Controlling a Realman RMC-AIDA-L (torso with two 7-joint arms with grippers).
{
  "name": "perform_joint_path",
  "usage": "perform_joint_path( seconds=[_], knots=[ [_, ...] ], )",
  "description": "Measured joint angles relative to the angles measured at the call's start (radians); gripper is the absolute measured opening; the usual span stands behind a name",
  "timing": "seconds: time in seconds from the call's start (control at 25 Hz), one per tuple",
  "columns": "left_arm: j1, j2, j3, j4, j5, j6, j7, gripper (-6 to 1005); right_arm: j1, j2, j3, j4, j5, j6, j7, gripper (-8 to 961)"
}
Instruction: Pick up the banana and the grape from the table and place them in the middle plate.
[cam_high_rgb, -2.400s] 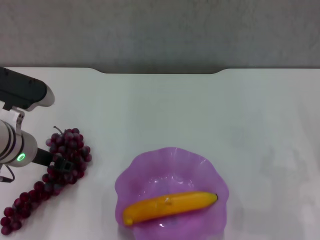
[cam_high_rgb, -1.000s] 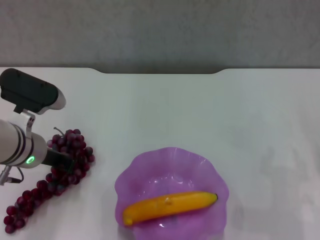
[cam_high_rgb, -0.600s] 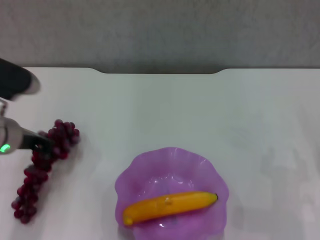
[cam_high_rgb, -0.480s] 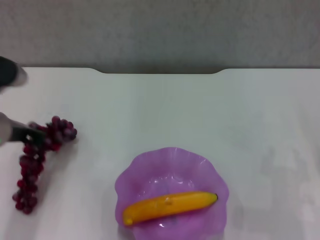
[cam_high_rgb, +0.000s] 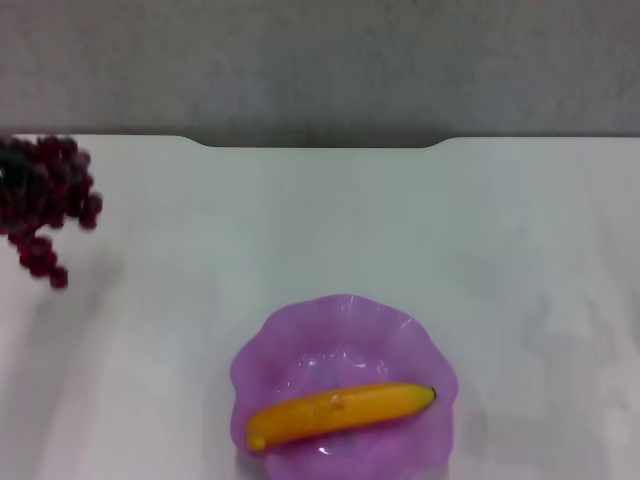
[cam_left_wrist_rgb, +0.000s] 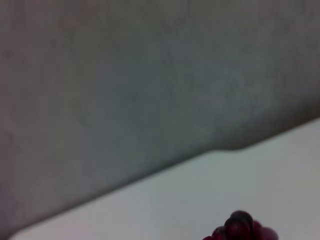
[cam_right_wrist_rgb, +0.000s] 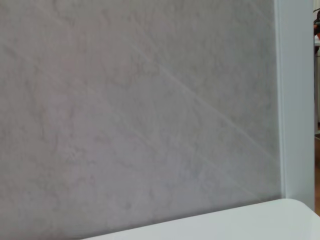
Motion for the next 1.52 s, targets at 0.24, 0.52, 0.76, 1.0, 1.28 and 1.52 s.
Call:
perform_joint_path(
  seconds=[0.24, 0.52, 0.76, 1.0, 1.28, 1.52],
  knots=[
    [0.005, -0.002, 0.002, -0.133, 0.0, -0.056, 0.01, 50, 0.0, 0.0, 0.0, 0.004, 0.0, 0.001, 0.0, 609],
    [0.01, -0.002, 0.076, -0.276, -0.062, -0.151, 0.031, 48, 0.002, 0.0, -0.001, 0.005, 0.001, 0.002, -0.001, 608],
    [0.006, -0.002, 0.138, -0.343, -0.135, -0.217, 0.052, 50, 0.009, 0.0, -0.004, 0.009, 0.0, 0.003, -0.001, 608],
    [-0.005, -0.002, 0.218, -0.365, -0.173, -0.263, 0.055, 47, 0.009, 0.0, -0.004, 0.011, 0.001, 0.003, -0.001, 609],
    [-0.025, -0.003, 0.327, -0.366, -0.181, -0.309, 0.047, 46, 0.011, 0.0, -0.004, 0.011, 0.002, 0.003, 0.002, 608],
    [-0.045, -0.003, 0.428, -0.361, -0.182, -0.321, 0.041, 46, 0.011, 0.0, -0.004, 0.011, 0.002, 0.003, 0.003, 609]
  ],
)
